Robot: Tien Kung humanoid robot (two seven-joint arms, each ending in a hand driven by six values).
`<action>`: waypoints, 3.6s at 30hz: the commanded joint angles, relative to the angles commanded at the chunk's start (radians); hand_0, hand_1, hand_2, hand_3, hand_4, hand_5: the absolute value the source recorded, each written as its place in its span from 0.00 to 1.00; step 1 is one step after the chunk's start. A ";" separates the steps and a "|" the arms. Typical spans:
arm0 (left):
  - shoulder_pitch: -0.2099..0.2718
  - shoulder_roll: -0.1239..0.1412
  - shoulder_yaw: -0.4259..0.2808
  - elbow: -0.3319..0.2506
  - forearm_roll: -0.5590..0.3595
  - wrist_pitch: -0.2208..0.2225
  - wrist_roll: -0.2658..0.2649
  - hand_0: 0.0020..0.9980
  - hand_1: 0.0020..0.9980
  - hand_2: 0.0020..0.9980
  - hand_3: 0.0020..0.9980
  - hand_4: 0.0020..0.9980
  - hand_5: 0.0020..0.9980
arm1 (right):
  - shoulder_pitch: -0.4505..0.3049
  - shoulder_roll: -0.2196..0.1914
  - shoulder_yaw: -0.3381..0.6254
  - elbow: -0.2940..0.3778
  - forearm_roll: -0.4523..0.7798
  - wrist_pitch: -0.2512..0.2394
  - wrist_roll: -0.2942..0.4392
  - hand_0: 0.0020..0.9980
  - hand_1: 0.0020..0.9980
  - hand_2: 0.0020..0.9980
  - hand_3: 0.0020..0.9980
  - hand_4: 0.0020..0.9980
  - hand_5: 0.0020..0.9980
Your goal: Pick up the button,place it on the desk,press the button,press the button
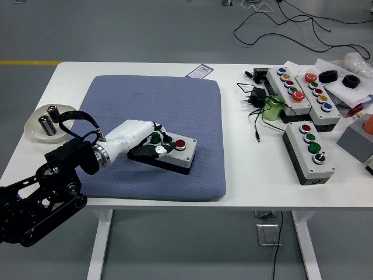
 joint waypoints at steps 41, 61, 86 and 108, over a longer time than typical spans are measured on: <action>-0.019 -0.043 0.065 0.009 -0.027 0.052 0.002 0.00 0.00 0.00 0.63 0.68 1.00 | 0.000 0.000 -0.006 0.000 0.007 0.002 -0.001 0.67 0.65 0.70 0.64 0.32 0.19; 0.008 -0.036 -0.042 -0.047 -0.030 0.103 -0.019 0.00 0.00 0.00 0.65 0.68 1.00 | -0.008 -0.001 0.001 0.000 0.000 0.003 -0.002 0.67 0.65 0.70 0.64 0.32 0.19; 0.073 -0.041 -0.431 0.179 -0.805 0.261 -0.084 0.52 0.68 0.74 0.90 0.67 1.00 | 0.000 0.001 -0.004 0.000 0.010 0.002 0.000 0.67 0.65 0.70 0.64 0.32 0.19; 0.122 -0.051 -0.499 0.207 -1.106 0.098 -0.121 0.72 0.80 0.83 0.88 0.69 1.00 | 0.002 0.001 0.002 0.000 0.006 0.000 0.001 0.68 0.65 0.70 0.64 0.32 0.19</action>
